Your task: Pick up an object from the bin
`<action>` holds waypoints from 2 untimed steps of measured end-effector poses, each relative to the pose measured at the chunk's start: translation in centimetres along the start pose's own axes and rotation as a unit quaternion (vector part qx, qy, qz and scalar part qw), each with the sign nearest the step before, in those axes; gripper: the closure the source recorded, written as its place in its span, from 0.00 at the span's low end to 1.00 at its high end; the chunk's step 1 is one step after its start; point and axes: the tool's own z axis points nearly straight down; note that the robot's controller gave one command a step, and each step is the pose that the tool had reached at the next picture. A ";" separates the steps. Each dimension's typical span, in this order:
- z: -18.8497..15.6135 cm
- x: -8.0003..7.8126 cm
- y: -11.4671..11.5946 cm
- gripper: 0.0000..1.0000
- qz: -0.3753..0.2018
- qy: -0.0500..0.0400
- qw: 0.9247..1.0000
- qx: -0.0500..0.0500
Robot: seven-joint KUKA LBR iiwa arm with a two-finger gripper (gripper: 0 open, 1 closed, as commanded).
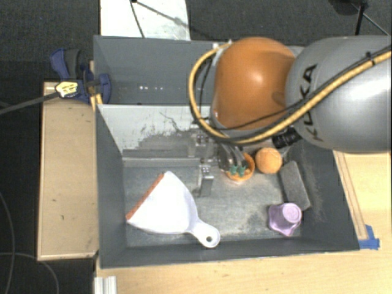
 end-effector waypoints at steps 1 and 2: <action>-0.4 -0.2 -0.1 0.00 0.002 -0.004 1.000 -0.001; 3.9 0.9 3.3 0.00 -0.022 -0.008 1.000 -0.001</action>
Offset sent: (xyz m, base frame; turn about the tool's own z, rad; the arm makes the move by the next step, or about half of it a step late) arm -0.0300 0.0820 -0.1028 -0.1119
